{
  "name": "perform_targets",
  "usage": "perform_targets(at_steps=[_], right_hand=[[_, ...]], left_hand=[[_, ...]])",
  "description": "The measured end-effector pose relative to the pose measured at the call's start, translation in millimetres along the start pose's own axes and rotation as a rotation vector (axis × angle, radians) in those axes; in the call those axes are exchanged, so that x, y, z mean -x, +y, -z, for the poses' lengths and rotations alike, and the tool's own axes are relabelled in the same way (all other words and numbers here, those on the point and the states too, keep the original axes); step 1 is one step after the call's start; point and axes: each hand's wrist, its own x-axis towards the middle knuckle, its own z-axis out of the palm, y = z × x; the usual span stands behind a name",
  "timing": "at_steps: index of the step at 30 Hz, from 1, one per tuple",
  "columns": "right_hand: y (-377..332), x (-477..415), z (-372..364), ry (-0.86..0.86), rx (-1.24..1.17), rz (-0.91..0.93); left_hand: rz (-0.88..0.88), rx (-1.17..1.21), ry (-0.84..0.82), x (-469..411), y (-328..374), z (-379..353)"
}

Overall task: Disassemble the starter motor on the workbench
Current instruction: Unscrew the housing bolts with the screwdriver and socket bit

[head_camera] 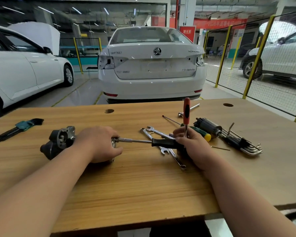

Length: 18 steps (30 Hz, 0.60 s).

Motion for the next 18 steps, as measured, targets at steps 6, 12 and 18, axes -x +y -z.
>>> perform_targets(at_steps=[6, 12, 18], right_hand=[[-0.6, -11.7, 2.8, 0.101, -0.342, -0.144], [8.7, -11.6, 8.4, 0.111, -0.19, -0.099], [9.3, -13.9, 9.5, 0.136, 0.007, -0.085]], left_hand=[[0.099, 0.016, 0.038, 2.8, 9.6, -0.4], [0.1, 0.041, 0.054, 8.2, 12.4, 3.2], [0.064, 0.008, 0.081, 9.8, 11.5, 0.3]])
